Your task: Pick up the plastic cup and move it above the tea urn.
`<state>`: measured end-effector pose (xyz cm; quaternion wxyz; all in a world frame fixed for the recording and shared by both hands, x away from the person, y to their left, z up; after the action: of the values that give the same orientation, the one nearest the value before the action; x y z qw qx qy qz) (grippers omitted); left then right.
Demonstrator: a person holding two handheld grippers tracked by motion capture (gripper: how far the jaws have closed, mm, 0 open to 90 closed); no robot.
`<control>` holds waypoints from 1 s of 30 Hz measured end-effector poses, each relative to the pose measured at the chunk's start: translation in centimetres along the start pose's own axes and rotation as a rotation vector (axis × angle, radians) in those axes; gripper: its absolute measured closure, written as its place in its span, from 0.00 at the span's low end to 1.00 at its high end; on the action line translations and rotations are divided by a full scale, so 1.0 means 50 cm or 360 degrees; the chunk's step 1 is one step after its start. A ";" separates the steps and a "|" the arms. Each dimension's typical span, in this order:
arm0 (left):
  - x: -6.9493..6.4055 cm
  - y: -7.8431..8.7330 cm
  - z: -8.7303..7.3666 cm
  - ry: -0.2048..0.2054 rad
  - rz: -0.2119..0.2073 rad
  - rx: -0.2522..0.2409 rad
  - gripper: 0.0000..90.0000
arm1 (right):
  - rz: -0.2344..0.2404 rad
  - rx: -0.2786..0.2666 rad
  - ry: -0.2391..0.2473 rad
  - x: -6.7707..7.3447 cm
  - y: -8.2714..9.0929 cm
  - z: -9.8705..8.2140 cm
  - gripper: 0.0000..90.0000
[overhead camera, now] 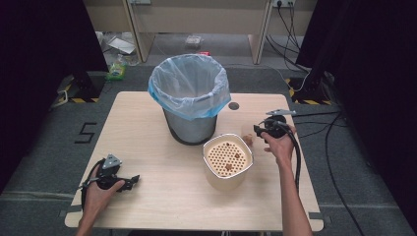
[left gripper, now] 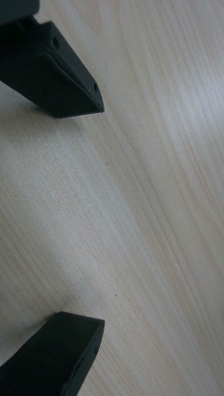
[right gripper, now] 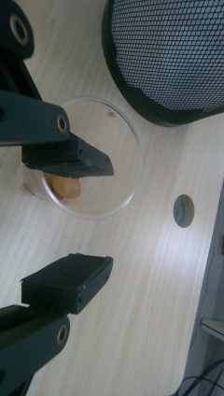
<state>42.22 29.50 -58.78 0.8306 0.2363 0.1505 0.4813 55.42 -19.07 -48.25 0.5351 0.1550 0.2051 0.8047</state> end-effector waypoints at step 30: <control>0.000 0.000 0.000 0.0000 0.0000 0.0000 0.00 | 0.0098 0.0013 0.0122 0.012 -0.021 -0.023 0.95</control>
<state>42.22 29.50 -58.78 0.8305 0.2363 0.1507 0.4813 55.51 -18.35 -49.74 0.5011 0.1325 0.2239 0.8253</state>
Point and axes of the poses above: each handheld gripper's, and its own axes: y roughly backward along the jaws, z roughly out of its top, x roughly to its left, the point moved 9 cm from there along -y, roughly forward along the jaws, and after that the axes turned 11 degrees about -x, right-handed, at the moved point
